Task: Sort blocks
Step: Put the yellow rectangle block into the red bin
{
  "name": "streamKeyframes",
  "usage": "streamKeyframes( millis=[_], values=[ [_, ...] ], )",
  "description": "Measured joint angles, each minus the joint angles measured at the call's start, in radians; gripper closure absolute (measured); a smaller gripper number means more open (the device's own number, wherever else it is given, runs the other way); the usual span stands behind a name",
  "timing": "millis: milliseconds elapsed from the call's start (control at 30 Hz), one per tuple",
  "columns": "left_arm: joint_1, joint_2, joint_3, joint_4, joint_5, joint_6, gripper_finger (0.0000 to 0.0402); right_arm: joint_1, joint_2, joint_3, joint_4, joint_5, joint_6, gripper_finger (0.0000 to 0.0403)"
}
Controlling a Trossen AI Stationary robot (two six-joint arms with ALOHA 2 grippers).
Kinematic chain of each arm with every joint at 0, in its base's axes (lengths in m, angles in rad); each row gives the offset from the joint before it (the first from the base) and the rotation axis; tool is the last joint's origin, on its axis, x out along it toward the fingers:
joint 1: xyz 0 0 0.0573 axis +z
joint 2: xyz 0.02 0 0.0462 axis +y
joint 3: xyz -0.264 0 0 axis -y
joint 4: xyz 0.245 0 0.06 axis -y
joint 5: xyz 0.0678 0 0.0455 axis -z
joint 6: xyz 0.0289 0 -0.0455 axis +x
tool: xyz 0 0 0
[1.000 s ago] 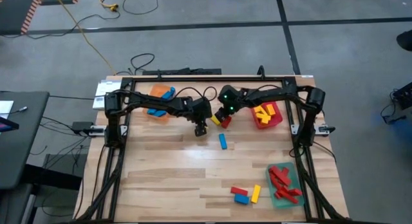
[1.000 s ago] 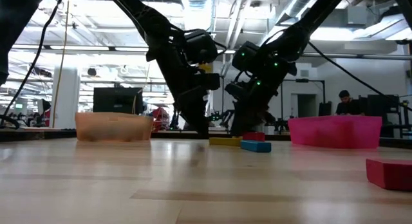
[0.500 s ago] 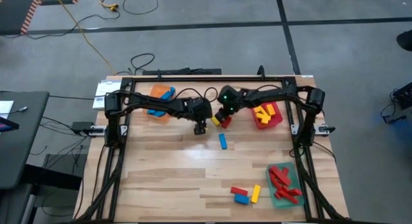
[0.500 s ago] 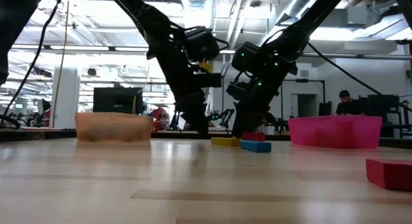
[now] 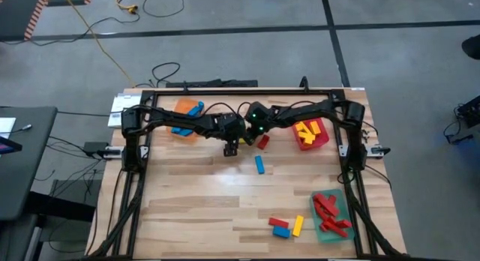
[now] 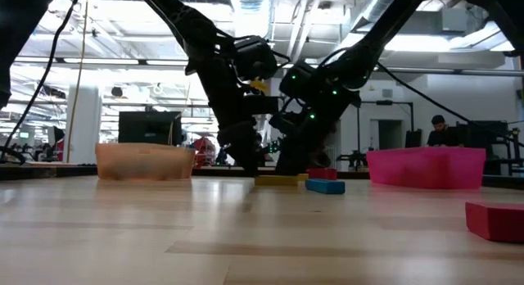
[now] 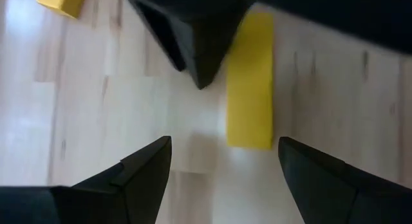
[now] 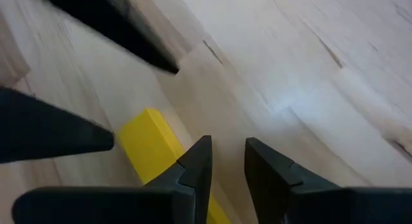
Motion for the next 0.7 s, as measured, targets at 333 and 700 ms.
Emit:
streamKeyframes(
  millis=[333,700],
  values=[
    [-0.004,-0.006,0.005,-0.016,0.022,-0.043,0.0122,-0.004,-0.083,0.006,-0.063,0.049,-0.007,0.0285],
    [0.011,0.033,-0.001,-0.014,0.140,0.046,0.0122,0.029,-0.113,0.007,-0.223,0.052,-0.034,0.0285]
  ],
)
